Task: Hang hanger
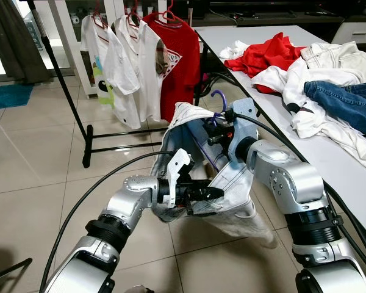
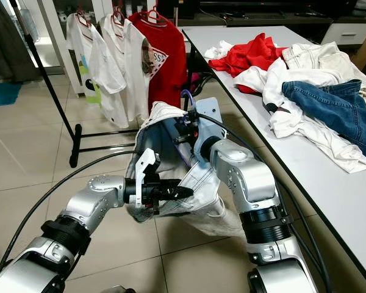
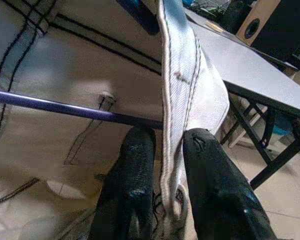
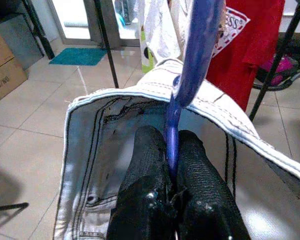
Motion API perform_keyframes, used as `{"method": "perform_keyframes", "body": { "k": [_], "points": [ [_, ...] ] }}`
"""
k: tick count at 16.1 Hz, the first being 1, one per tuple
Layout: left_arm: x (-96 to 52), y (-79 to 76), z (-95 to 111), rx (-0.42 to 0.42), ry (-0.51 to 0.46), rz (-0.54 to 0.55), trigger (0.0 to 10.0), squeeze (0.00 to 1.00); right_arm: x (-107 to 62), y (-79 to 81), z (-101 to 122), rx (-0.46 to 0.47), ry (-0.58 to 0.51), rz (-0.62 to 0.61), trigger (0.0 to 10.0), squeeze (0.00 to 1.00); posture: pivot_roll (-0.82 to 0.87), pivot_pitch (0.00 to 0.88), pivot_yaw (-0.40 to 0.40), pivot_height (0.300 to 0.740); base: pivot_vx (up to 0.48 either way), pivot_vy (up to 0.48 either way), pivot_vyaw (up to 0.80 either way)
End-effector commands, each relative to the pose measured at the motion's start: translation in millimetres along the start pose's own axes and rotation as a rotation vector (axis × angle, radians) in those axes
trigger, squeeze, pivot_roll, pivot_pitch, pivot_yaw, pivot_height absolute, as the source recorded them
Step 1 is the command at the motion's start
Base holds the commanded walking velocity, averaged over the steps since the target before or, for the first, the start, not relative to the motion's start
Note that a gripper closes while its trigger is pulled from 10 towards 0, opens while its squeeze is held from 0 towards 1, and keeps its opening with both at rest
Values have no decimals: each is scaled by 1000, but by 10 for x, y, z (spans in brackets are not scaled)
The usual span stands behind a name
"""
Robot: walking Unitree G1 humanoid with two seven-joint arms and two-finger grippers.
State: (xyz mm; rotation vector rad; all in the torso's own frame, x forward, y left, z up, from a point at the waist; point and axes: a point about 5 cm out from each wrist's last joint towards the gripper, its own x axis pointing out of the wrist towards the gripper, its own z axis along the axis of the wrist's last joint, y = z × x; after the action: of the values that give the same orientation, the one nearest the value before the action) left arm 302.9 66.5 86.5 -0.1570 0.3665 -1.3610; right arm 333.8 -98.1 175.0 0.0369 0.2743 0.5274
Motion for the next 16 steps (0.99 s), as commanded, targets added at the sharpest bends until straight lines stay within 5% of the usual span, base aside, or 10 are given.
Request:
{"method": "perform_keyframes", "body": {
  "k": [1,6,10,16],
  "points": [
    [15,10,37,19,0,-5,0,0,-48,36,281,-16,-103,24,10000,0,-197,0,12,740,0,0,0],
    [35,17,-21,45,40,-7,0,0,-64,39,295,-17,-105,28,10000,0,-206,0,11,740,0,0,0],
    [50,15,47,75,-18,0,0,0,-61,22,256,-49,-79,10,10000,0,-210,0,8,740,0,0,0],
    [-128,-152,171,176,-108,6,0,0,-48,-32,135,-102,-30,-39,10000,0,-207,0,9,740,0,0,0]
  ]
}}
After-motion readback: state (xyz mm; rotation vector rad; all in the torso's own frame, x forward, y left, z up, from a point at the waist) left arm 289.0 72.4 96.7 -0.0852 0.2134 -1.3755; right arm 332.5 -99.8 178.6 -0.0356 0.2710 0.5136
